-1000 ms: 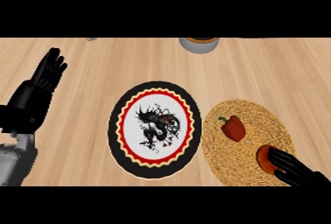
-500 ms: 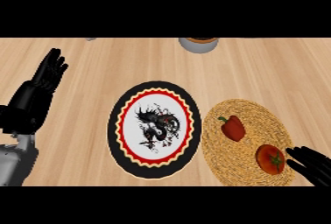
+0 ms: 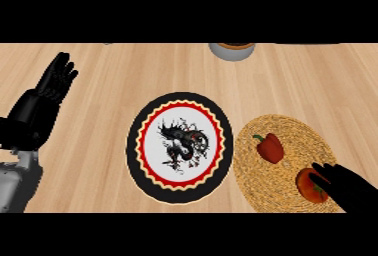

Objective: Pick the tomato from the placemat and place it in the plate

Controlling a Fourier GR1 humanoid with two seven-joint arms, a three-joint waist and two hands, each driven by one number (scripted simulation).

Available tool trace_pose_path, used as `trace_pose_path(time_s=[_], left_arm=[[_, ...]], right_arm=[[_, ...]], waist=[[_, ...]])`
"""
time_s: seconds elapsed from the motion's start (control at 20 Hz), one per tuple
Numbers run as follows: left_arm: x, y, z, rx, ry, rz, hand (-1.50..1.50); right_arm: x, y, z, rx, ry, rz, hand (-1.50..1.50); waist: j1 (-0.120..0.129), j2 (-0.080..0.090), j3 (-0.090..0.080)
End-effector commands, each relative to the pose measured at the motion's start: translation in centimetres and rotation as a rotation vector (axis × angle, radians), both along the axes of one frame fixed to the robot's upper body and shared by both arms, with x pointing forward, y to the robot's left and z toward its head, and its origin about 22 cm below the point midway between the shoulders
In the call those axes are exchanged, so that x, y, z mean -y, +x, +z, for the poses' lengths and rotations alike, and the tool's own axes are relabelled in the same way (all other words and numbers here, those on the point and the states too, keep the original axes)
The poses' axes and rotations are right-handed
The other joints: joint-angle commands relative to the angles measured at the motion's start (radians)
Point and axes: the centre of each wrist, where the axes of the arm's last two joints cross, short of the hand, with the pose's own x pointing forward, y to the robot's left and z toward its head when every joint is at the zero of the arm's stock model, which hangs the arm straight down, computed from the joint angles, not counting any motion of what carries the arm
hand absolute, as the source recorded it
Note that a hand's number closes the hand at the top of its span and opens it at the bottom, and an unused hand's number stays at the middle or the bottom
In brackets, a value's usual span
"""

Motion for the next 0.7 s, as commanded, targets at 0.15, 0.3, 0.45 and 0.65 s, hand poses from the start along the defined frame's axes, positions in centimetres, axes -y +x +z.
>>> trace_pose_path(time_s=[0.15,0.3,0.45,0.65], left_arm=[[0.0,-0.1,0.0,-0.013,0.011,-0.009,0.00],[1.5,-0.5,-0.5,0.006,-0.010,0.021,0.00],[-0.1,0.1,0.4,0.013,0.006,0.007,0.00],[-0.5,-0.8,0.3,0.000,0.003,-0.007,0.00]], right_arm=[[-0.7,2.8,-1.0,0.001,-0.126,-0.125,-1.50],[0.3,2.5,-2.3,-0.038,-0.155,-0.115,-1.50],[0.5,2.9,-3.9,-0.026,-0.149,-0.127,-1.50],[0.3,3.9,-5.3,-0.072,-0.155,-0.131,-1.50]], waist=[[0.007,0.001,0.001],[-0.001,-0.001,0.001],[-0.003,-0.001,0.001],[0.000,-0.001,0.001]])
